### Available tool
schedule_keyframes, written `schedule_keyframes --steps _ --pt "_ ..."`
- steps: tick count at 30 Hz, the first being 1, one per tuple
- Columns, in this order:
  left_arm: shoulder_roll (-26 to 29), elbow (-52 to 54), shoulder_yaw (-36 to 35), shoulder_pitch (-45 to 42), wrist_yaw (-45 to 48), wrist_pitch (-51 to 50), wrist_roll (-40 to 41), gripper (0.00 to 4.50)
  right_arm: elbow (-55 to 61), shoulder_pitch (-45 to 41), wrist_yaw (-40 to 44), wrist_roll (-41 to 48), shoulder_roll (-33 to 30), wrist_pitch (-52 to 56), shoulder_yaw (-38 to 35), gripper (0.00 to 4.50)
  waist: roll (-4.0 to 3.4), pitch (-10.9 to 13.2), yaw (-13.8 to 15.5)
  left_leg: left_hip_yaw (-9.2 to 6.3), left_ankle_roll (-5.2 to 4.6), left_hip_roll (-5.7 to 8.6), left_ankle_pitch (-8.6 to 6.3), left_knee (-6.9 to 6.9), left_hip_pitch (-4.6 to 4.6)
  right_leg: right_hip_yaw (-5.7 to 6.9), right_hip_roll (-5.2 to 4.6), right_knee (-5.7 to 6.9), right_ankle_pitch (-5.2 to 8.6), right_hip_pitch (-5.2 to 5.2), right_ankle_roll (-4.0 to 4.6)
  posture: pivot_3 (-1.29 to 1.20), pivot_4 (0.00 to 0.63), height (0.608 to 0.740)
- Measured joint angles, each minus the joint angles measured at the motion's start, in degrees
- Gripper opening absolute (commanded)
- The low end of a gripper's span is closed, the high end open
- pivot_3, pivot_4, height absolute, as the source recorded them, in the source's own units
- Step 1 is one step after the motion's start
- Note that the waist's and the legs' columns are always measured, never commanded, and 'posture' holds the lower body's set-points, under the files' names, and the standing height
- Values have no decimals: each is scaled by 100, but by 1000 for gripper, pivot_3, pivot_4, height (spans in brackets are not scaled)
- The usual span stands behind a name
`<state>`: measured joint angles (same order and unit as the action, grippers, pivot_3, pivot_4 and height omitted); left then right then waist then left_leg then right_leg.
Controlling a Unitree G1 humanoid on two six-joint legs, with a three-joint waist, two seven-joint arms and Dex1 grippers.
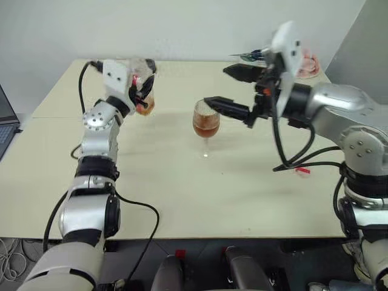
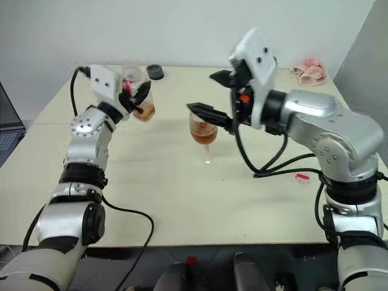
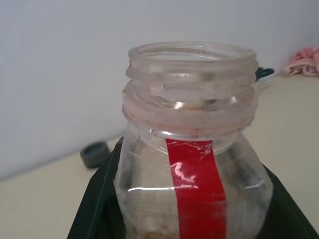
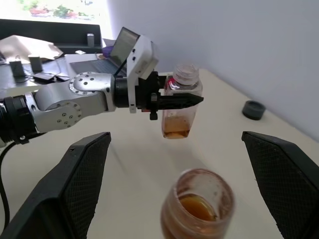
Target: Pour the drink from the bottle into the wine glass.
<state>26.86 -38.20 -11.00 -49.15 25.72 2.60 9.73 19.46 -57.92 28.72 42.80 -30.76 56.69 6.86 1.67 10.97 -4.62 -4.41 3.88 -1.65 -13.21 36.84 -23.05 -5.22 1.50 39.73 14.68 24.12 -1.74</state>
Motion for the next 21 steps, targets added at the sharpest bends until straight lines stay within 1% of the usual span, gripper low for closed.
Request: schedule_keyframes --steps 2,5,9,12,14,15,20,21 --pt "-102 471 -188 460 -306 -374 150 1797 -270 -33 18 -165 169 10 211 4500 0 0 5 -3 0 1 0 4 -2 4 -4 2 0 0 0 0 150 740" --pt "-160 956 -312 956 -701 -785 172 1797 -488 -31 183 -337 219 10 343 4500 0 0 60 -10 0 6 0 9 -11 14 -9 0 0 2 0 0 150 740" --pt "-240 1423 -322 1207 -881 -1084 200 1797 -547 -43 387 -395 289 3 347 4500 0 0 139 -9 0 9 0 10 -11 15 -13 -4 -1 0 1 0 150 740" --pt "-307 1610 -348 1335 -972 -1184 258 1797 -588 -58 498 -472 329 -5 350 4500 0 0 142 -9 1 9 0 9 -11 15 -13 -6 -1 0 1 0 150 740" --pt "-309 1806 -371 1469 -984 -1262 317 2523 -621 -63 539 -516 368 -5 350 4500 0 0 139 -8 1 8 0 8 -9 14 -13 -6 -1 0 1 0 150 740" --pt "-310 1926 -391 1562 -987 -1278 344 2760 -634 -63 577 -533 385 -5 349 4500 0 0 139 -8 1 7 0 8 -9 14 -13 -4 -1 0 1 0 150 740" --pt "-295 2236 -448 1882 -1012 -1511 356 4386 -720 -64 705 -621 389 -7 347 4500 0 0 136 -7 1 7 0 6 -5 13 -12 -3 -1 -1 1 0 150 740" --pt "-293 2298 -451 1936 -1009 -1576 365 4479 -740 -64 744 -635 390 -8 347 4500 0 0 137 -7 1 7 0 6 -6 14 -11 -4 -1 0 1 0 150 740"
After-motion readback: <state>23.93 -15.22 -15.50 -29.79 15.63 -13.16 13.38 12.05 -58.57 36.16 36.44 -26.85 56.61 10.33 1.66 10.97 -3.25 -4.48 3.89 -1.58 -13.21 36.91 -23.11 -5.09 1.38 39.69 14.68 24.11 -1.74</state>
